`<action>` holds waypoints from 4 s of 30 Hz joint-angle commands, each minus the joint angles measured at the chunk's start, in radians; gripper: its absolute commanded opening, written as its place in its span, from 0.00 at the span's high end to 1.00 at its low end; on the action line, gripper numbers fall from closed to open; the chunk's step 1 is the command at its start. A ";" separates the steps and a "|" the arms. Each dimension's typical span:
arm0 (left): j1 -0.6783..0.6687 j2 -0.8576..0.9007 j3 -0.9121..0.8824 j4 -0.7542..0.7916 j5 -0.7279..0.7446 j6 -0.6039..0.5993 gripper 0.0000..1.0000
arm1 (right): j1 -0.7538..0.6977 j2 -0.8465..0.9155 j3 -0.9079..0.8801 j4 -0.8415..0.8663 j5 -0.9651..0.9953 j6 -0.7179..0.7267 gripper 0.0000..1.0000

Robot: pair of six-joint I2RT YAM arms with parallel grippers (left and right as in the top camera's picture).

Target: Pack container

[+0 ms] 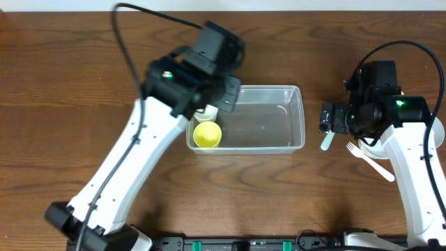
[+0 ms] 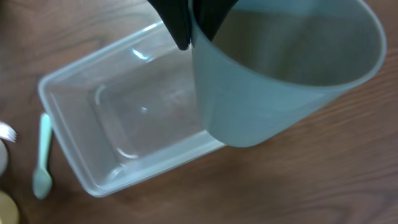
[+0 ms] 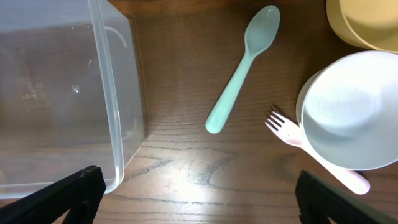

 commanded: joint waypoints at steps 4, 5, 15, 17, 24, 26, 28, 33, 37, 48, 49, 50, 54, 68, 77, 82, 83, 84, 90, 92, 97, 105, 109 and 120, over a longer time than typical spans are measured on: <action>-0.066 0.175 -0.003 0.002 -0.011 0.063 0.94 | -0.006 0.001 0.014 0.000 0.004 -0.001 0.01; -0.069 0.194 -0.003 0.002 -0.011 0.063 0.94 | -0.006 0.001 0.014 0.000 0.004 -0.001 0.01; -0.070 0.385 -0.004 0.003 -0.011 0.086 0.94 | -0.006 0.001 0.014 0.003 0.004 -0.001 0.01; -0.070 0.413 -0.004 0.004 -0.011 0.100 0.94 | -0.006 0.001 0.014 0.003 0.004 -0.001 0.01; -0.050 0.476 -0.004 0.020 -0.016 0.115 0.83 | -0.006 0.001 0.014 0.003 0.004 -0.001 0.01; -0.042 0.476 -0.004 0.027 -0.016 0.115 0.75 | -0.006 0.001 0.014 0.002 0.004 -0.001 0.01; -0.036 0.475 -0.001 0.029 -0.033 0.115 0.68 | -0.006 0.001 0.014 0.003 0.004 -0.001 0.01; -0.041 0.441 0.038 -0.005 -0.116 0.115 0.54 | -0.006 0.001 0.014 0.000 0.004 -0.001 0.01; -0.040 0.360 0.131 -0.030 -0.186 0.115 0.48 | -0.006 0.001 0.014 0.000 0.004 -0.001 0.01; 0.177 0.049 0.189 -0.083 -0.220 -0.002 0.33 | -0.014 0.000 0.043 0.043 0.056 -0.001 0.01; 0.225 0.027 0.189 -0.103 -0.209 -0.045 0.32 | -0.024 0.000 0.061 0.043 0.079 0.000 0.01; 0.268 0.011 0.188 -0.118 -0.181 -0.066 0.32 | -0.039 0.001 0.078 0.043 0.098 0.000 0.01; 0.428 -0.029 0.160 -0.141 -0.008 -0.080 0.31 | -0.132 0.007 0.106 0.042 0.158 0.011 0.01; 0.579 -0.035 -0.134 -0.079 0.124 -0.098 0.31 | -0.307 0.357 0.105 -0.030 0.131 -0.035 0.03; 0.579 -0.035 -0.186 -0.054 0.124 -0.097 0.31 | -0.296 0.535 0.105 0.014 0.110 -0.031 0.20; 0.579 -0.035 -0.186 -0.055 0.124 -0.097 0.31 | -0.296 0.576 0.105 0.042 0.097 -0.026 0.46; 0.579 -0.035 -0.186 -0.056 0.124 -0.097 0.31 | -0.296 0.579 0.105 0.045 0.098 -0.023 0.50; 0.579 -0.035 -0.186 -0.057 0.124 -0.097 0.31 | -0.296 0.582 0.105 0.048 0.098 -0.023 0.53; 0.579 -0.035 -0.186 -0.062 0.124 -0.097 0.31 | -0.296 0.583 0.105 0.060 0.098 -0.022 0.68; 0.579 -0.035 -0.186 -0.062 0.124 -0.097 0.31 | -0.296 0.583 0.105 0.060 0.097 -0.022 0.73; 0.579 -0.035 -0.186 -0.063 0.124 -0.097 0.31 | -0.296 0.583 0.105 0.062 0.097 -0.018 0.86; 0.579 -0.035 -0.186 -0.062 0.124 -0.097 0.31 | -0.296 0.582 0.105 0.068 0.098 -0.007 0.99; 0.579 -0.035 -0.186 -0.062 0.124 -0.097 0.31 | -0.294 0.580 0.112 0.071 0.097 0.011 0.99; 0.579 -0.035 -0.186 -0.063 0.124 -0.097 0.31 | -0.120 0.369 0.321 -0.059 0.077 -0.045 0.99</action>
